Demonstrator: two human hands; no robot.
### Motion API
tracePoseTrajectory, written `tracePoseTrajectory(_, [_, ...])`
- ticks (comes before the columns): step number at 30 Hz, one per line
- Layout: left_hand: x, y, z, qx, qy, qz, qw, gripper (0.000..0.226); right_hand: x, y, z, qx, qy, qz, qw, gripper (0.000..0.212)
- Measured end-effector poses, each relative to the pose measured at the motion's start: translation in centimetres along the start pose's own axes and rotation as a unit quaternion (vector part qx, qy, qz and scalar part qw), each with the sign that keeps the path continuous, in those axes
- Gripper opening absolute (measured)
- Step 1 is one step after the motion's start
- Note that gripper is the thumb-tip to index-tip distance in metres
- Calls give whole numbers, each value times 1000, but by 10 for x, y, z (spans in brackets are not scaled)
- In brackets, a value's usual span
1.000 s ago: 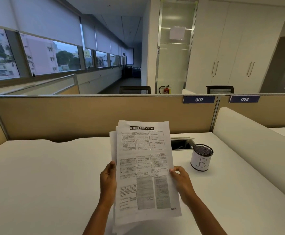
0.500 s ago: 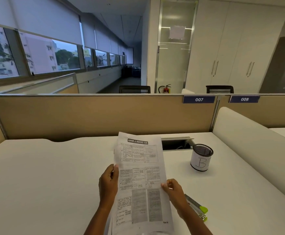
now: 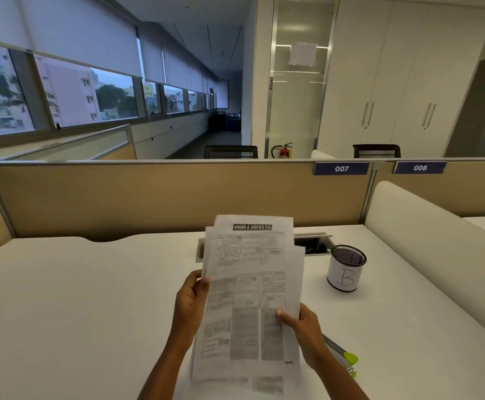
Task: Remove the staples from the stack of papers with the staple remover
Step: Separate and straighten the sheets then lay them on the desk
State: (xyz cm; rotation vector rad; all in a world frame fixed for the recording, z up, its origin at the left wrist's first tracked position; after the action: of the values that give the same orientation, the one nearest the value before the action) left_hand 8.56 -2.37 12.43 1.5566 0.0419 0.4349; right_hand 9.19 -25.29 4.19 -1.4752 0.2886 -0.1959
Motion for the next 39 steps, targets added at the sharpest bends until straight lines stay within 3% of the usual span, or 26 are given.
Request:
tracePoseTrajectory(4, [2,15,2,-54,15,6,998,14,-1,-41,5,19,53,-95,994,14])
tracePoseTrajectory(7, [5,26,1,-95,54,8,994,6,-5,-68,13,55,52,-147,986,14])
tracePoseTrajectory(9, [6,31,4,-116,33,7,993,7,-9,-77,16,75,30,-157,984,14])
tracePoseTrajectory(13, [2,25,2,-119,-8,-26,993,27,-8,-77,14,41,-12,-136,990,52])
tracePoseTrajectory(15, [2,18,-3,-81,-10,-28,996,25,-6,-70,11,19,-16,-113,993,60])
tracePoseTrajectory(19, [3,2,-7,-17,-27,-33,999,16,-7,-56,14,-7,-29,-120,992,33])
tracePoseTrajectory(23, [-1,-5,-6,-18,-2,-36,999,16,-8,-53,13,-29,26,-143,989,8])
tracePoseTrajectory(26, [-3,-8,-4,-35,9,-43,998,15,-9,-58,9,-63,50,-169,982,7])
tracePoseTrajectory(30, [-3,-15,-4,-26,6,-61,998,12,-5,-42,5,-161,-6,-134,978,20])
tracePoseTrajectory(32, [-1,-15,-6,-30,14,-63,997,12,1,-26,-8,-308,-12,-123,943,30])
tracePoseTrajectory(35, [1,-14,-7,-27,7,-66,997,10,11,-2,-41,-564,14,-88,821,42])
tracePoseTrajectory(37, [2,-13,-8,-30,6,-72,997,8,12,9,-62,-627,29,-36,778,39])
tracePoseTrajectory(39, [4,-13,-9,-33,9,-80,996,7,10,16,-71,-648,21,-26,761,38])
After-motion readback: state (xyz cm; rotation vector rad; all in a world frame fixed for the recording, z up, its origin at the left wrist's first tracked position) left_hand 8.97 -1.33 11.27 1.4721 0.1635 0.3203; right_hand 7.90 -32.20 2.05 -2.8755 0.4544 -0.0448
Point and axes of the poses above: each hand's wrist, its own x-axis towards the middle knuckle, its own z-axis out of the palm, y = z × x, the point moved 6 cm from there along x, towards the middle knuckle, and after that the axes turned 10 degrees about y, right-handed, at the moved point
